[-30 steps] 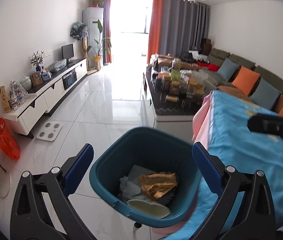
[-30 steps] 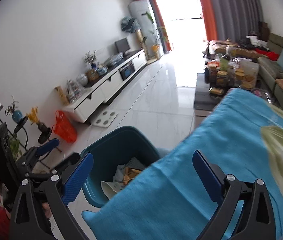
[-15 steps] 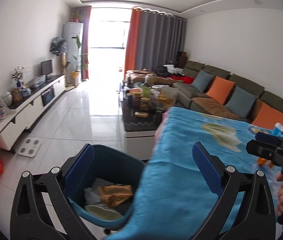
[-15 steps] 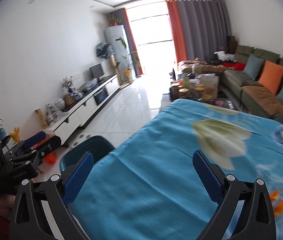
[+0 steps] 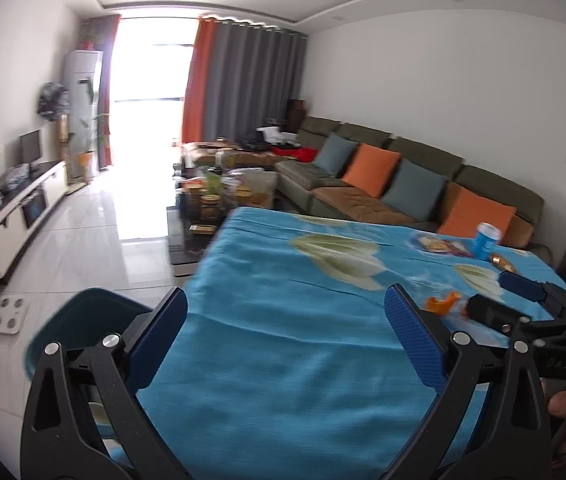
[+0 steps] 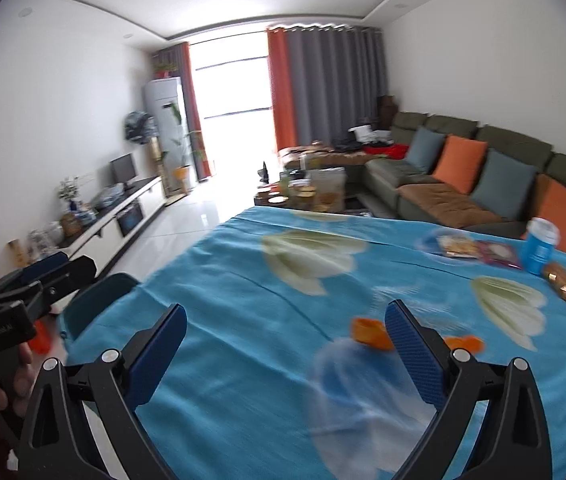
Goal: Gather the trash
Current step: 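Move both tools back over the orange peels on the table, then grasp an orange peel with the left tool while the right tool grasps another peel, then carry both orange peels over the teal bin with both tools, then open both tools to drop the orange peels into the bin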
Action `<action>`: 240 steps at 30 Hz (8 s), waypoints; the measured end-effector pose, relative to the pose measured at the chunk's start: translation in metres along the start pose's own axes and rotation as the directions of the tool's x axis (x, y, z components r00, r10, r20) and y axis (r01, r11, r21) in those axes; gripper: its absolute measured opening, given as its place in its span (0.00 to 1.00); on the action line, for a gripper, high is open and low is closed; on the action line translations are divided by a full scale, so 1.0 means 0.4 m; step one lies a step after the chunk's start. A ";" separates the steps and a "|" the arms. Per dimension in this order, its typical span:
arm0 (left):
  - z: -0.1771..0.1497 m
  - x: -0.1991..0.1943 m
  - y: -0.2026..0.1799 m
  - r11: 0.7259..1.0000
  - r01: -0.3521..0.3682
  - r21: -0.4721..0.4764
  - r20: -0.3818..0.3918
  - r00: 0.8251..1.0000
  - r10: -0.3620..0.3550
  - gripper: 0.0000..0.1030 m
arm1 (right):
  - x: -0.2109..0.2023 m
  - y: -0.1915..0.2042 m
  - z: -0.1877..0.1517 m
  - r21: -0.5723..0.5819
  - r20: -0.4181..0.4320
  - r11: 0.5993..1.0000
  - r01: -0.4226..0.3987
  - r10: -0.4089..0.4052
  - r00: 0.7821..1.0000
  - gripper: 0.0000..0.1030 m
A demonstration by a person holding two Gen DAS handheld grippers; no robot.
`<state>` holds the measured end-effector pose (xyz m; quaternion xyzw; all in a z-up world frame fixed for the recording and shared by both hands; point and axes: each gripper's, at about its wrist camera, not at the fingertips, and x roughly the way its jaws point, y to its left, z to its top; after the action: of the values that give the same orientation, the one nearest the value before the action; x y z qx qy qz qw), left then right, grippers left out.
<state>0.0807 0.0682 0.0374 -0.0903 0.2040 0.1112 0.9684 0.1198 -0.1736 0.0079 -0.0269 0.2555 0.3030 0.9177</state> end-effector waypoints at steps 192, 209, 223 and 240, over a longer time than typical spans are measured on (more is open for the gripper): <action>-0.068 -0.135 0.542 0.940 -0.267 -0.215 -0.115 0.962 0.247 0.18 | 0.325 0.656 0.169 -0.298 -0.338 0.764 -0.572 0.476 0.812 0.09; -0.170 0.184 0.636 0.918 -0.301 -0.257 -0.330 0.920 0.209 0.18 | 0.542 0.736 0.060 -0.220 -0.569 0.762 -0.610 0.408 0.714 0.09; -0.194 0.340 0.679 0.914 -0.327 -0.241 -0.420 0.884 0.205 0.21 | 0.599 0.754 0.034 -0.209 -0.647 0.764 -0.610 0.360 0.672 0.12; -0.168 0.291 0.691 0.895 -0.388 -0.219 -0.361 0.885 0.295 0.78 | 0.555 0.718 0.093 -0.200 -0.562 0.780 -0.592 0.404 0.722 0.42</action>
<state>0.0896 0.3392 -0.1075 -0.2080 0.3521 0.2938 0.8640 0.1252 0.1883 -0.0373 -0.2017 0.4153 0.5678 0.6815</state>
